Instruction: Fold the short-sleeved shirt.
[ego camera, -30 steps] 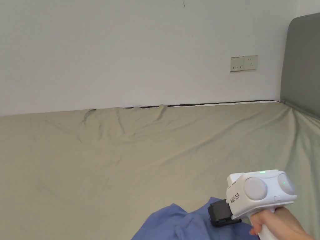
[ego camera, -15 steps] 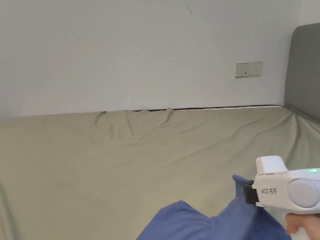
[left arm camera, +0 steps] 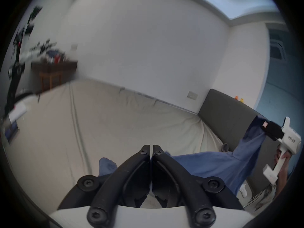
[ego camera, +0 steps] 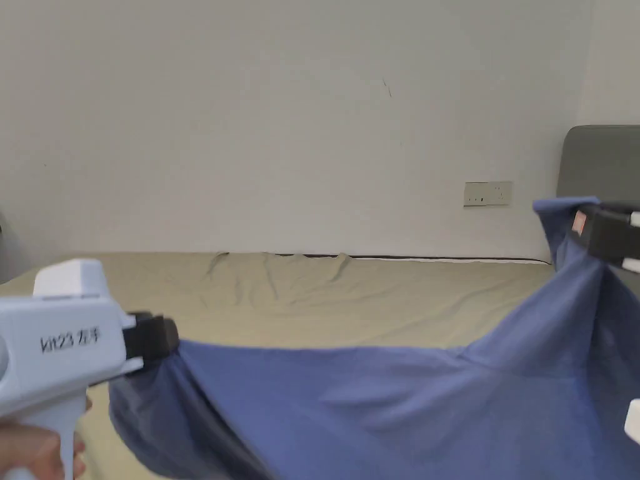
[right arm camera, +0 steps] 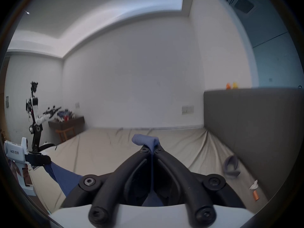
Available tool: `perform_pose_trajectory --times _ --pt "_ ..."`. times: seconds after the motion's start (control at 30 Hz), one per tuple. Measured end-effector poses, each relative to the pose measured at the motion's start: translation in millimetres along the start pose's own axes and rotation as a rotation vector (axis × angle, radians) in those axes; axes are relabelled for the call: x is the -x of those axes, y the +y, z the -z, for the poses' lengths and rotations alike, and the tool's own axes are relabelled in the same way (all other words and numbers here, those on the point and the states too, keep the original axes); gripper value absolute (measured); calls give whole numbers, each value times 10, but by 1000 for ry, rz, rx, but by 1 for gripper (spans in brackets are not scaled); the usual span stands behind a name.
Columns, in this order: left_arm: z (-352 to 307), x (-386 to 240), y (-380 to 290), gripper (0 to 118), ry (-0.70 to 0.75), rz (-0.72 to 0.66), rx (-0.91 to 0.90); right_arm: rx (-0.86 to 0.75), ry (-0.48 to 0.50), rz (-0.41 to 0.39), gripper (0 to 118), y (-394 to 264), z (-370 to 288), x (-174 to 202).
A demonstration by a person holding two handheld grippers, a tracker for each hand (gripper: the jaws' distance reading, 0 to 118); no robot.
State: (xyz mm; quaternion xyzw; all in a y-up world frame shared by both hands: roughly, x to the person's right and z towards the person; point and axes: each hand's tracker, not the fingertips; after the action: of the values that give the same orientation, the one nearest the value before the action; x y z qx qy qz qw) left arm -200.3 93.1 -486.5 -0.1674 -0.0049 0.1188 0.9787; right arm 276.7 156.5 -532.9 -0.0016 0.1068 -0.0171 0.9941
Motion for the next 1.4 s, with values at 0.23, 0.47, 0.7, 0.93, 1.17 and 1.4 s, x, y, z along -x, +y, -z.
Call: perform_pose_trajectory --times 0.23,0.47,0.7,0.93,1.17,1.4 --pt "-675 -650 580 0 51 178 -148 -175 -21 -74 0 665 -857 8" --pt "-772 -867 1091 0 129 279 -138 -223 -99 -57 0 1000 -1000 -240" --pt "-266 -936 1275 0 131 296 -45 -178 -166 -83 0 1047 -329 -309" --pt "789 -944 1745 0 184 308 21 -188 -207 -11 0 1251 905 -431" --pt "1492 -1042 2124 0 226 271 -107 -274 -208 81 0 1507 1634 -530" --pt "1800 -1117 1798 0 192 319 -38 -277 -190 -42 0 1039 1734 -582"
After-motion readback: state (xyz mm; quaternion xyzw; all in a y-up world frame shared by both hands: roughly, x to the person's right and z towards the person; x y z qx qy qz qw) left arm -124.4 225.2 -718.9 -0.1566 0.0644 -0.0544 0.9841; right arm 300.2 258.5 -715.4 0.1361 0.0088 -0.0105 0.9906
